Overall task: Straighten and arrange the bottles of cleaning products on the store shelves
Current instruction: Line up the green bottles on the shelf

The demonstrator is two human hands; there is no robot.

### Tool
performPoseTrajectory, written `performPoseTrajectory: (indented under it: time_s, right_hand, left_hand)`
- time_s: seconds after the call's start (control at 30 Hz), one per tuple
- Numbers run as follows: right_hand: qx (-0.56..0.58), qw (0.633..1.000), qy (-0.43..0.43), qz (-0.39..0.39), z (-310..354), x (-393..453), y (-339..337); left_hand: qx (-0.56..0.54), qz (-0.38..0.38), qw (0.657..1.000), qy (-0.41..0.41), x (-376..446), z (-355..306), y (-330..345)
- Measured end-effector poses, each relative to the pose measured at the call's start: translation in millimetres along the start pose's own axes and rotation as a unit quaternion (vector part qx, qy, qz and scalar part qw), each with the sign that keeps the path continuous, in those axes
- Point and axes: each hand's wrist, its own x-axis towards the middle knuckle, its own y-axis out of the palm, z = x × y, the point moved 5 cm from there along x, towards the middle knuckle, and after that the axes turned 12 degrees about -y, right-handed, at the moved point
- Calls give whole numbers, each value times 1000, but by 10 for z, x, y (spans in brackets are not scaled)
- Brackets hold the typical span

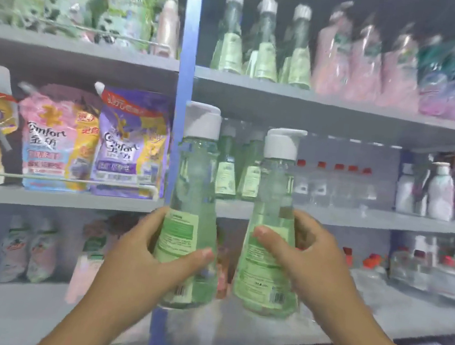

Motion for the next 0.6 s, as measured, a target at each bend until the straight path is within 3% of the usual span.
performPoseTrajectory:
  time_s: [0.33, 0.47, 0.6]
  right_hand:
    - [-41, 997, -59, -27, -448, 1527, -520]
    - [-71, 997, -42, -13, -940, 2035, -476]
    - [-71, 997, -19, 22, -1330, 2378, -353]
  left_hand:
    - [51, -78, 996, 18, 1325, -437, 848]
    - [93, -124, 988, -5, 1852, -345, 1073]
    - [111, -124, 985, -38, 2249, -193, 1301]
